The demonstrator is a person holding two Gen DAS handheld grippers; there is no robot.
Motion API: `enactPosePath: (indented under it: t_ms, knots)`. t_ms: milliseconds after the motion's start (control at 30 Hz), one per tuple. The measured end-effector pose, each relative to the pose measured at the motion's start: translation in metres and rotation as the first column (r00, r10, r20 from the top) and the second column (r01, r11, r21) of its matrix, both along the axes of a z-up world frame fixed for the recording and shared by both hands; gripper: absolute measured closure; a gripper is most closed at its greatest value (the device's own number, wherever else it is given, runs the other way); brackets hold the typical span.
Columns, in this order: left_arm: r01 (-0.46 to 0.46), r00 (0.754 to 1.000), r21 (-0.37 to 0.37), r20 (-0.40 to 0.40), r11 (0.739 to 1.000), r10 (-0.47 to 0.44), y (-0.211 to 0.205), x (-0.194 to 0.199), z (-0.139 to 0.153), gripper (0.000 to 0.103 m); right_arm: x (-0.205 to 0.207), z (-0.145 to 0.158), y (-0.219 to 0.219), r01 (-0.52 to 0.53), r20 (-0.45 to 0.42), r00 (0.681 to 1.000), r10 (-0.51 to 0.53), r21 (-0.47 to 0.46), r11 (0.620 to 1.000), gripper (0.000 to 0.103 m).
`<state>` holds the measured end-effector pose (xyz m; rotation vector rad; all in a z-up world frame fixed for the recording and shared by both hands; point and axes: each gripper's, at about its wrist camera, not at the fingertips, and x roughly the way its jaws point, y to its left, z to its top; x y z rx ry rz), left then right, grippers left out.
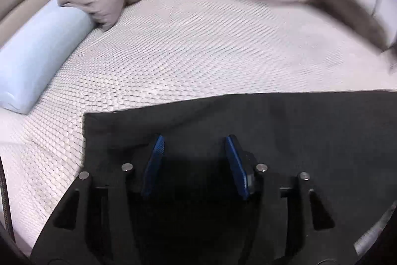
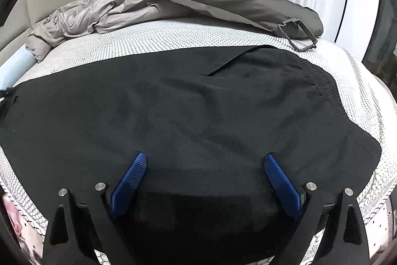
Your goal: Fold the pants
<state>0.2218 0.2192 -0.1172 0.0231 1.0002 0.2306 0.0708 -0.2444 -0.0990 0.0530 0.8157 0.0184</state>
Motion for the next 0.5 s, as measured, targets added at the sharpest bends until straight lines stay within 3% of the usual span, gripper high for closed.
enactPosePath:
  t_ms: [33,67,200,333,400,500]
  knots:
    - [-0.055,0.998,0.061,-0.015,0.997,0.056,0.005,0.008,-0.005,0.055,-0.001,0.000,0.000,-0.006,0.002,1.000,0.006,-0.004,1.000,0.006]
    - [-0.085,0.996,0.074,0.001,0.994,0.085,0.008,0.006,-0.004,0.055,-0.002,0.000,-0.001,-0.012,0.002,1.000,0.012,-0.002,1.000,0.006]
    - [-0.060,0.996,0.078,0.067,0.995,0.055,-0.017,-0.017,0.010,0.054,-0.005,-0.002,-0.009,-0.050,-0.008,0.999,0.050,0.018,0.999,0.006]
    - [0.059,0.989,-0.047,0.141,0.997,-0.052,-0.069,-0.056,0.031,0.051,-0.003,0.006,-0.007,-0.056,-0.025,0.998,0.058,0.069,0.996,0.005]
    - [0.117,0.980,-0.102,0.176,0.988,-0.098,-0.108,-0.075,0.039,0.036,-0.002,0.017,0.007,-0.138,-0.020,0.990,0.141,0.104,0.985,0.005]
    - [0.248,0.955,-0.167,0.207,0.954,-0.212,-0.174,-0.097,0.049,0.030,0.004,0.026,0.040,-0.264,-0.038,0.963,0.265,0.041,0.964,0.005]
